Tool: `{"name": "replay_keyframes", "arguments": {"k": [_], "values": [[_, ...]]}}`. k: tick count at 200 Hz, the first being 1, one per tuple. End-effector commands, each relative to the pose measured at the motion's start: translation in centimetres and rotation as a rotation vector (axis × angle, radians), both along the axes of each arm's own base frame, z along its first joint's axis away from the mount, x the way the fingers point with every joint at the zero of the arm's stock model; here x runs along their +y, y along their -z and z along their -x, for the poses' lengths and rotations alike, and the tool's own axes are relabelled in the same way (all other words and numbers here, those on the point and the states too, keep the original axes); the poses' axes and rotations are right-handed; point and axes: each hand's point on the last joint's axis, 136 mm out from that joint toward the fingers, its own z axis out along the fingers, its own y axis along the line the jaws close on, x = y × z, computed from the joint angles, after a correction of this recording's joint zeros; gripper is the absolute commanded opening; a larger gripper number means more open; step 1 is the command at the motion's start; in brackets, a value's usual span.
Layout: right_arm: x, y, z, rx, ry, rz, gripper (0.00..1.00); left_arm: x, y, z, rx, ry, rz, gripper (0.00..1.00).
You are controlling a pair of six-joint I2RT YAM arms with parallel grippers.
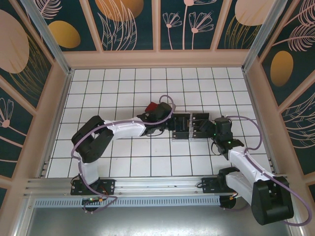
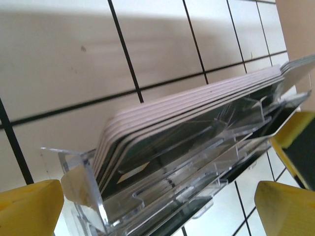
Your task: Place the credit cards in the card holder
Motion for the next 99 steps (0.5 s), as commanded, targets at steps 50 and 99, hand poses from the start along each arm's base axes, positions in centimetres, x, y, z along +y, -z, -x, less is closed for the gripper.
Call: {"name": "replay_keyframes", "arguments": {"k": [50,99], "values": [[0.0,-3.9,0.9,-0.044,-0.024,-0.001,0.99,0.4,-1.8,-0.2,-0.071,0.024,0.053,0.99],[-0.2,-7.4,1.2,-0.115,-0.018,-0.018,0.99,1.9,-2.6,-0.1,-0.081,0.002,0.058,0.99]]}}
